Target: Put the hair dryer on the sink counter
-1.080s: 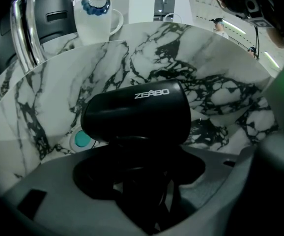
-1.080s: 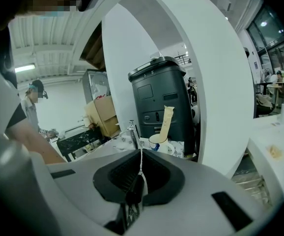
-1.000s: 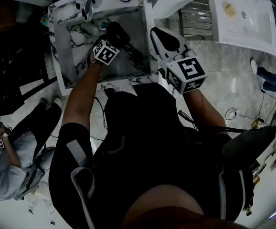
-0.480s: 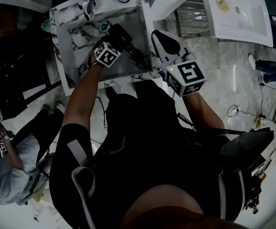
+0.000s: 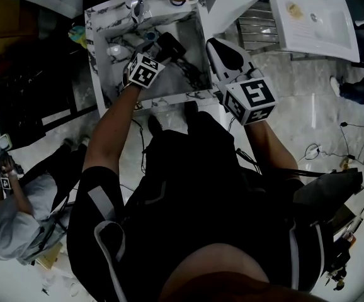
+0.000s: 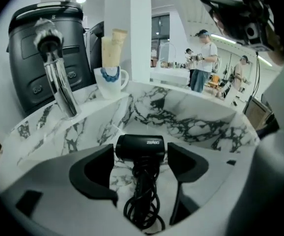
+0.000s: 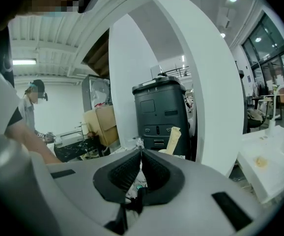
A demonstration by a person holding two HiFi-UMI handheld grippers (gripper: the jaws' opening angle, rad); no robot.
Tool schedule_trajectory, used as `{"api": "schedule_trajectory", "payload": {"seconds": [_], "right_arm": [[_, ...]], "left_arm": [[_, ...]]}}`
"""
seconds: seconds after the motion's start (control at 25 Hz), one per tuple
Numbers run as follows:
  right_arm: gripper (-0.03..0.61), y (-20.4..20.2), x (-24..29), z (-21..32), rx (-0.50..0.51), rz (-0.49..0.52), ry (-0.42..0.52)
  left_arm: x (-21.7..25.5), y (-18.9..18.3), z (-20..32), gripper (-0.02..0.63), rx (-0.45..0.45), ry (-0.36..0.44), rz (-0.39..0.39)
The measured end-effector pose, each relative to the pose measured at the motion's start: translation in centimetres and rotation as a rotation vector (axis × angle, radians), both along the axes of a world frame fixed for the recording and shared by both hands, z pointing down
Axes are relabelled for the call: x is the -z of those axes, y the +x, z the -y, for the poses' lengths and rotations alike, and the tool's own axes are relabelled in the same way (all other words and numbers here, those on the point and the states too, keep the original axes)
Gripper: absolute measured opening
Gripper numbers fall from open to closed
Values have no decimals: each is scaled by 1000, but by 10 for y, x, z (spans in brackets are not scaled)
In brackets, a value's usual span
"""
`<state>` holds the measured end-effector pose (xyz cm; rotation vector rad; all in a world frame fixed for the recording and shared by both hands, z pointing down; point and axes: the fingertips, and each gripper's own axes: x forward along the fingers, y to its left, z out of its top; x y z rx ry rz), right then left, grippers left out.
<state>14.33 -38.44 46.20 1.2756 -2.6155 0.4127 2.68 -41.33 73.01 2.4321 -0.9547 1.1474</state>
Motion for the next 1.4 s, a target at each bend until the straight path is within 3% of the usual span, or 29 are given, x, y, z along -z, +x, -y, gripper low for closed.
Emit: {"api": "schedule_trajectory", "payload": {"seconds": [0.24, 0.72, 0.84, 1.08, 1.24, 1.4], "right_arm": [[25, -15, 23, -10, -6, 17, 51], [25, -57, 71, -32, 0, 62, 140], [25, -66, 78, -40, 6, 69, 153], [25, -82, 91, -48, 17, 89, 180], [25, -93, 97, -54, 23, 100, 186], [25, -99, 102, -58, 9, 119, 187]], "left_arm": [[83, 7, -19, 342, -15, 116, -165], [225, -21, -67, 311, 76, 304, -422], [248, -31, -81, 207, 102, 352, -455], [282, -50, -106, 184, 144, 422, -506], [320, -75, -122, 52, 246, 492, -575], [352, -97, -139, 11, 312, 579, -603]]}}
